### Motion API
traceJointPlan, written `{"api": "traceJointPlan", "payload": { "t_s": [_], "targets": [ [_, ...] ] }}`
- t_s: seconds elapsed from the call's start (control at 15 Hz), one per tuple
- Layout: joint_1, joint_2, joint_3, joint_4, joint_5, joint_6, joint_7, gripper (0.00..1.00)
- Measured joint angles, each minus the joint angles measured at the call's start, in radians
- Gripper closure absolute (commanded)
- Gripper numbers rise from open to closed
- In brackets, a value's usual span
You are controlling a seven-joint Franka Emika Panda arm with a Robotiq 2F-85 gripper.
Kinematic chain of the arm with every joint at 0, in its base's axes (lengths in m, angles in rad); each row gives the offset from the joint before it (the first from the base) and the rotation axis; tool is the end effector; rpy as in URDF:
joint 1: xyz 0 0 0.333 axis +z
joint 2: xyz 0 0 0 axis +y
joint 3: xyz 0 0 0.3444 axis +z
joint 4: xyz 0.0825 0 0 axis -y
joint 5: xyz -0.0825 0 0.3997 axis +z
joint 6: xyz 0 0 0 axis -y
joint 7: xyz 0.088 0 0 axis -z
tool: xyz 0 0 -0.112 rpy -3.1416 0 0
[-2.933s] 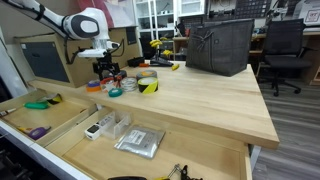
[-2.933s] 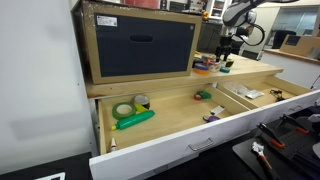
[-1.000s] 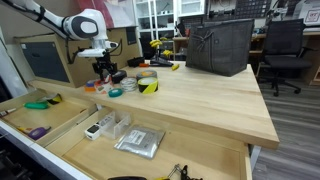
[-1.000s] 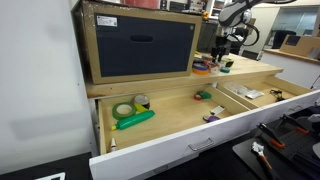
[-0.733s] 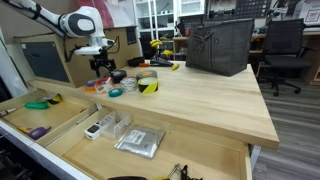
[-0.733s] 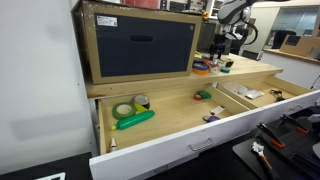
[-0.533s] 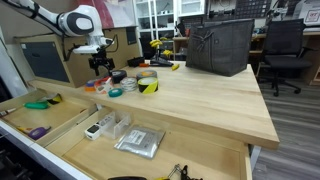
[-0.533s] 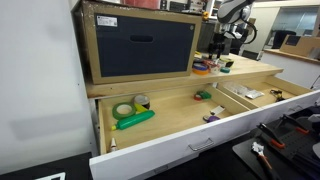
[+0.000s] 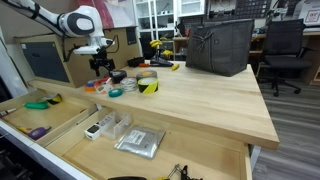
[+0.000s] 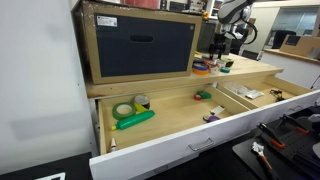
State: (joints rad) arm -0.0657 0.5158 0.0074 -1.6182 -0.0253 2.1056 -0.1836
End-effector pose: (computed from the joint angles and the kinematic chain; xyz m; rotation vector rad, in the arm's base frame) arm 0.7071 -0.0433 0.3338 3.1195 0.2149 -0.0474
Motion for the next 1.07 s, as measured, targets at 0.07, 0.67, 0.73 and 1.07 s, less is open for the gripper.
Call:
{"api": "traceJointPlan", "payload": {
  "t_s": [0.07, 0.67, 0.73, 1.07],
  "targets": [
    [-0.004, 0.0, -0.001, 0.0, 0.0, 0.0, 0.0, 0.0],
    [-0.039, 0.017, 0.001, 0.004, 0.045, 0.0, -0.046, 0.0],
    [-0.044, 0.024, 0.003, 0.007, 0.061, 0.0, -0.05, 0.0],
    [-0.078, 0.061, 0.007, 0.037, 0.145, 0.0, -0.051, 0.0]
  ]
}}
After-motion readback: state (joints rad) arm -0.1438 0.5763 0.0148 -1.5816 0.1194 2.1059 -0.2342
